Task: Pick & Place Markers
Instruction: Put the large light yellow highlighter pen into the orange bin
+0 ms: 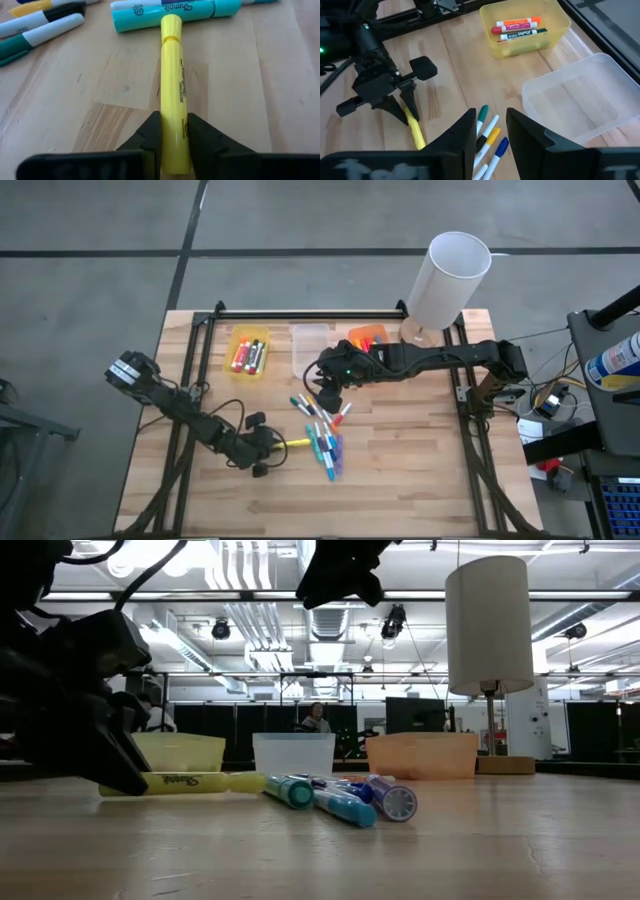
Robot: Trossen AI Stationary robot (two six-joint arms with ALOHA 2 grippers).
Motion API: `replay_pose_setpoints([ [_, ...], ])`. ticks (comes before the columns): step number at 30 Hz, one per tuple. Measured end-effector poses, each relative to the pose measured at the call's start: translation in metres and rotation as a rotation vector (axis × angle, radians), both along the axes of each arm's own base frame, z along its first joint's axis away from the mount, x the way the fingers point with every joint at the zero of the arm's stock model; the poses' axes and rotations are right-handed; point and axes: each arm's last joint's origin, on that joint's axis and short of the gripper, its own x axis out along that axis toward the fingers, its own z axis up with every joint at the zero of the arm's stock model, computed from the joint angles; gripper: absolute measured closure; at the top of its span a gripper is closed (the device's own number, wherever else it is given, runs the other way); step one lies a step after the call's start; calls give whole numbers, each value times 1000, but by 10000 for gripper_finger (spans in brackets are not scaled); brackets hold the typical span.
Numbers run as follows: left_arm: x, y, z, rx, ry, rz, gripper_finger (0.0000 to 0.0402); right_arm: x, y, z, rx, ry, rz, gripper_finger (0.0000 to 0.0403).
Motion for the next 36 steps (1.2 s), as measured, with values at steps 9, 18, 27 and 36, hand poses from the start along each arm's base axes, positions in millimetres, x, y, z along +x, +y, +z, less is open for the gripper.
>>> replay_pose_setpoints([
  [9,1,1,14,18,-67,15,337,-13,5,4,53,58,-3,314],
  [18,-4,5,47,33,-195,-11,337,-39,18,9,58,189,22,334],
  [27,-17,13,88,41,-352,-59,337,-41,37,-22,86,262,32,302],
  [36,-34,25,116,47,-459,-44,337,-8,49,-73,278,179,174,199],
])
